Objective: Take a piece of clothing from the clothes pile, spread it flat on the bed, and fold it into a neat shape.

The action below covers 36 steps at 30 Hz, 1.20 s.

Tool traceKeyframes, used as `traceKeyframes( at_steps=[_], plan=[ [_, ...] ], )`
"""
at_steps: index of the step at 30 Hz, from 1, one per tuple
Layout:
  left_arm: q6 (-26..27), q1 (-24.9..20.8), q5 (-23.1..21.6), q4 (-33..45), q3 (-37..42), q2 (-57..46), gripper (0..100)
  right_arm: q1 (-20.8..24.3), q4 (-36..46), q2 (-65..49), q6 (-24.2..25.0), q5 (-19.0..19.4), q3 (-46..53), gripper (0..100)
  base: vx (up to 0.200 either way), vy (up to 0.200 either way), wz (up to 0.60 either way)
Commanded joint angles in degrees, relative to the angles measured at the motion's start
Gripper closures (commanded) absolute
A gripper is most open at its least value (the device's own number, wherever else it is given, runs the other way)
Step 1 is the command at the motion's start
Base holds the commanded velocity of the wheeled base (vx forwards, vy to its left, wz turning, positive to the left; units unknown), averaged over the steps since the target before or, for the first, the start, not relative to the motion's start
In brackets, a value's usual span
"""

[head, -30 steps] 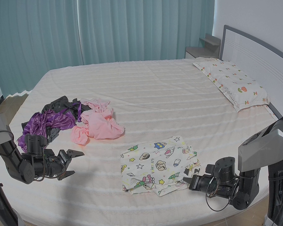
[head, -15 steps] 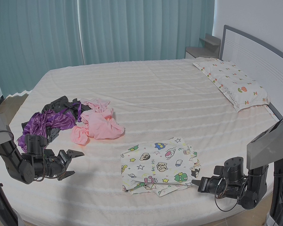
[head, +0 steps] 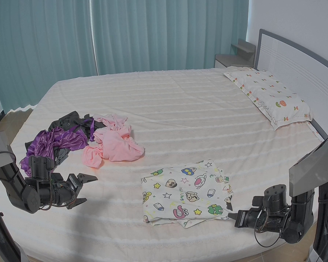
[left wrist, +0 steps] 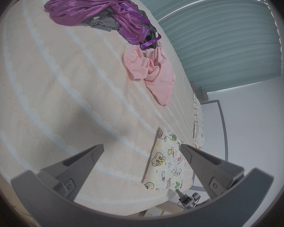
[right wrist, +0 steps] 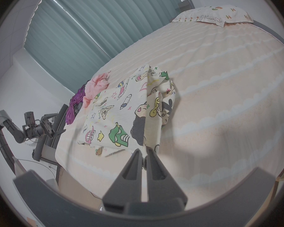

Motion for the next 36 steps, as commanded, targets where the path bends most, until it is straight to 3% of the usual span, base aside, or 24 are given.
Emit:
traceKeyframes(
  at_steps=[1, 19, 20, 31, 36],
  plan=[
    [-0.02, 0.03, -0.01, -0.06, 0.01, 0.0, 0, -0.23, -0.01, 0.34, -0.41, -0.01, 0.7, 100, 0.0, 0.0, 0.0],
    [-0.02, 0.03, 0.08, -0.06, -0.07, 0.09, 0, -1.28, 2.45, 2.27, -4.19, -0.1, 0.79, 100, 0.0, 0.0, 0.0],
    [-0.02, 0.03, 0.08, -0.06, -0.07, 0.09, 0, -1.2, 2.36, 2.45, -4.37, -0.1, 0.79, 0, 0.0, 0.0, 0.0],
    [-0.11, -0.06, 1.4, 0.02, -0.07, 0.17, 0, -2.95, -1.24, -4.93, -4.81, -0.45, 2.72, 0, 0.0, 0.0, 0.0],
    [-0.11, -0.06, 1.4, -0.06, -0.07, 0.17, 0, -5.77, -0.98, -7.39, -4.9, -0.36, -1.41, 0, 0.0, 0.0, 0.0]
  ],
)
